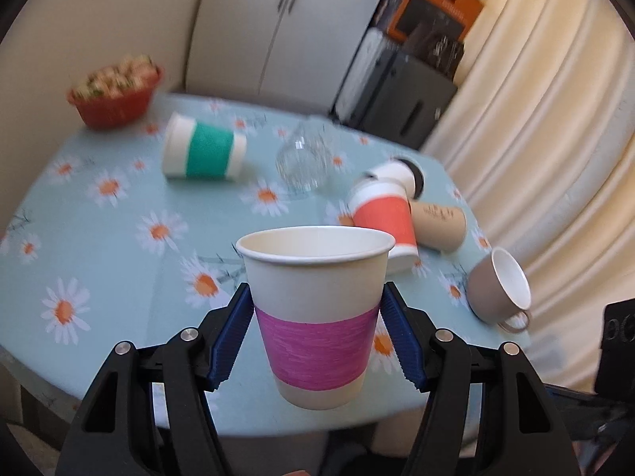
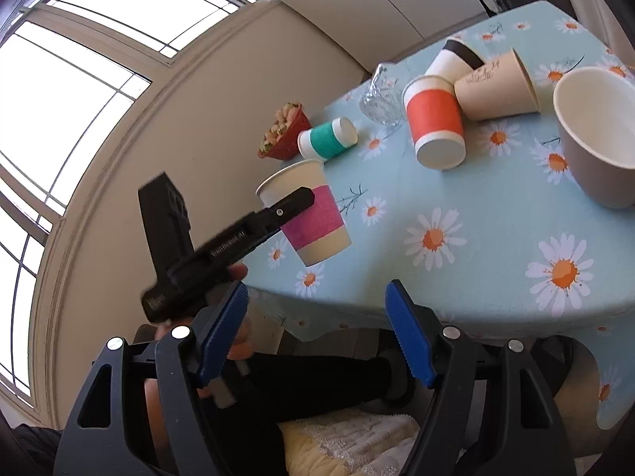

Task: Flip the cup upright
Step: 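Lower the upright pink-banded cup onto the tablecloth and open the right gripper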

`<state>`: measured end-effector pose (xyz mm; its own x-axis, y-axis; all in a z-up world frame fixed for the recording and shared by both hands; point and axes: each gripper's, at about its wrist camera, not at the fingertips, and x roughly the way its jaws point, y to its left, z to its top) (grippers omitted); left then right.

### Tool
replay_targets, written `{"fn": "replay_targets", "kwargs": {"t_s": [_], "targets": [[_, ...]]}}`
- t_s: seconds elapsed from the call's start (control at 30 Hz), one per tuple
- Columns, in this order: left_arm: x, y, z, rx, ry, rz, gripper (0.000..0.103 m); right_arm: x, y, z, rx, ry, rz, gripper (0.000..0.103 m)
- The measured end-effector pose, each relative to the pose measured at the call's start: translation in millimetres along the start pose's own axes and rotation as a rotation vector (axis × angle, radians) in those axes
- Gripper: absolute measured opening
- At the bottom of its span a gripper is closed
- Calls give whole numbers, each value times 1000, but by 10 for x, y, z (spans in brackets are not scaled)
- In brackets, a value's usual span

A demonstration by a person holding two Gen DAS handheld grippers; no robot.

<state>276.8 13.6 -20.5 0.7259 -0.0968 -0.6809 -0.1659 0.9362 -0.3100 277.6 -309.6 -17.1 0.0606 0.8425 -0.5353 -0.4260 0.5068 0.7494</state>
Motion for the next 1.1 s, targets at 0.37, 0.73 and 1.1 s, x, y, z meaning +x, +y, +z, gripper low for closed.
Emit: {"fn": "replay_targets", "kwargs": {"t_s": [0.37, 0.73, 1.1], "targets": [[-25, -295, -342, 168, -330, 116, 64, -92, -78, -51, -17, -21, -21, 72], [117, -388, -656, 214, -475, 199, 64, -69, -81, -38, -29, 0, -19, 72], [288, -347, -831, 224, -476, 216, 64, 25, -127, 8, -30, 26, -56, 72]]}}
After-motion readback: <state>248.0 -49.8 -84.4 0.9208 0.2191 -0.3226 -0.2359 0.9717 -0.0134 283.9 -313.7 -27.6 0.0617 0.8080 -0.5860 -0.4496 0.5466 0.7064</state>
